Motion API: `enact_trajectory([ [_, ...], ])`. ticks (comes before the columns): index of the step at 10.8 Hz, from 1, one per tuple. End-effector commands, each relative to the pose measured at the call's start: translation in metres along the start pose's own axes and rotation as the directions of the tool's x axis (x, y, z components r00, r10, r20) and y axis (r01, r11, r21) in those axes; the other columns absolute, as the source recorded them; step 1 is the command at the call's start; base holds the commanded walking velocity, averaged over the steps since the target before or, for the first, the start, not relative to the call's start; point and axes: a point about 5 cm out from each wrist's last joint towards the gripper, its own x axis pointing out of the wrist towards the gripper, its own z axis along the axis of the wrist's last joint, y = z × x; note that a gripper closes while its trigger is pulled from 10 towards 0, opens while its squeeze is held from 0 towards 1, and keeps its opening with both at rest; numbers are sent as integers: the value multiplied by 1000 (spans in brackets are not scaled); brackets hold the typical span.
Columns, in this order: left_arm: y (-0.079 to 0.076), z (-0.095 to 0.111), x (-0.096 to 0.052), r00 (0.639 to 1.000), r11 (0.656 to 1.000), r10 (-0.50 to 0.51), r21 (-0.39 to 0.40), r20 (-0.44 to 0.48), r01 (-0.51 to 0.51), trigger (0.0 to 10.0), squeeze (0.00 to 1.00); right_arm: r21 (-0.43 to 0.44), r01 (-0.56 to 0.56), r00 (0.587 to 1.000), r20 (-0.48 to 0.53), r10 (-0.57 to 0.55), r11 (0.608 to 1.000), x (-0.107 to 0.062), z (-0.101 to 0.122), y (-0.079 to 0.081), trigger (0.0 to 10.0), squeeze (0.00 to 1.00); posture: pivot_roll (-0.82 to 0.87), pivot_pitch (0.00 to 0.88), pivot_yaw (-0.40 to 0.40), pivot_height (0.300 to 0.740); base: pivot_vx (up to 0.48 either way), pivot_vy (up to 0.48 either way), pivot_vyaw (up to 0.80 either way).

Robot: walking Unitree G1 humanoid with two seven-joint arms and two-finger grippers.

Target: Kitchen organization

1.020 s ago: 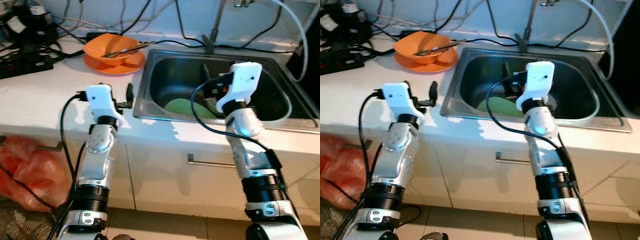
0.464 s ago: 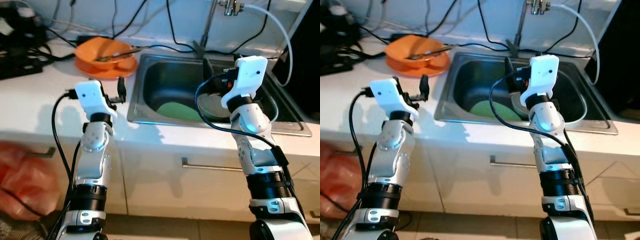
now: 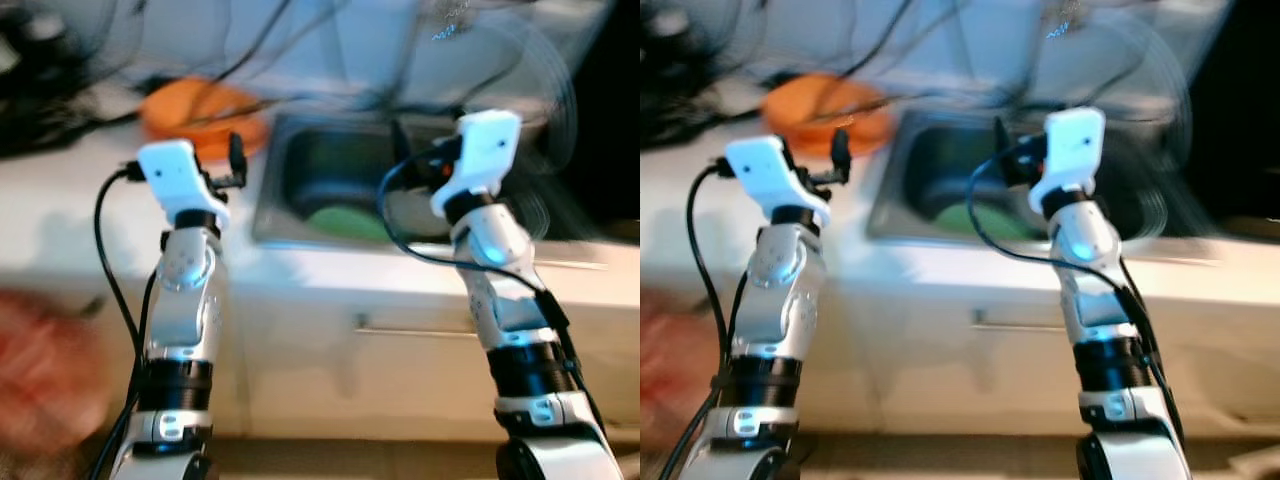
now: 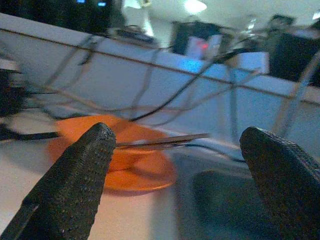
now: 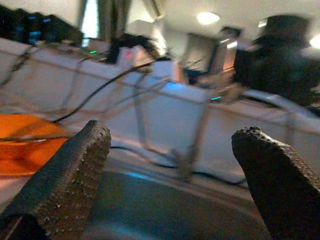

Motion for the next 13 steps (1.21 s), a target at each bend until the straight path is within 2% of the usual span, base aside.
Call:
enact_trajectory([
  [1,-8,5,4,1000,1000,-5,-23,14,6,10000,0,-9,6,1000,20,-6,1000,3,7,-5,10000,0,-8,0,-93,740,446,0,0],
  [5,-12,18,6,998,999,13,-50,55,-10,10000,0,-18,-4,999,49,5,1000,8,18,-7,10000,0,-18,0,-101,740,374,0,0],
  [6,-11,26,6,997,999,4,-32,83,-1,10000,0,-14,-9,998,57,10,1000,8,21,-6,10000,0,-14,0,-97,740,0,0,0],
  [8,-8,27,4,996,1000,6,-6,88,-5,10000,0,-10,-15,998,55,16,1000,6,20,-3,10000,0,-5,0,-90,740,0,0,0],
  [10,10,7,-1,998,995,60,82,8,-60,10000,0,44,-16,999,37,15,999,4,13,4,10000,0,27,11,-44,740,0,0,0],
  [11,13,4,-2,998,994,60,93,-8,-59,10000,0,59,-5,999,32,3,998,3,10,5,10000,0,34,7,-32,740,0,0,0],
  [13,20,-9,1,996,987,11,163,-87,3,10000,0,139,49,998,26,-53,989,1,3,11,10000,0,63,0,27,740,0,0,0],
])
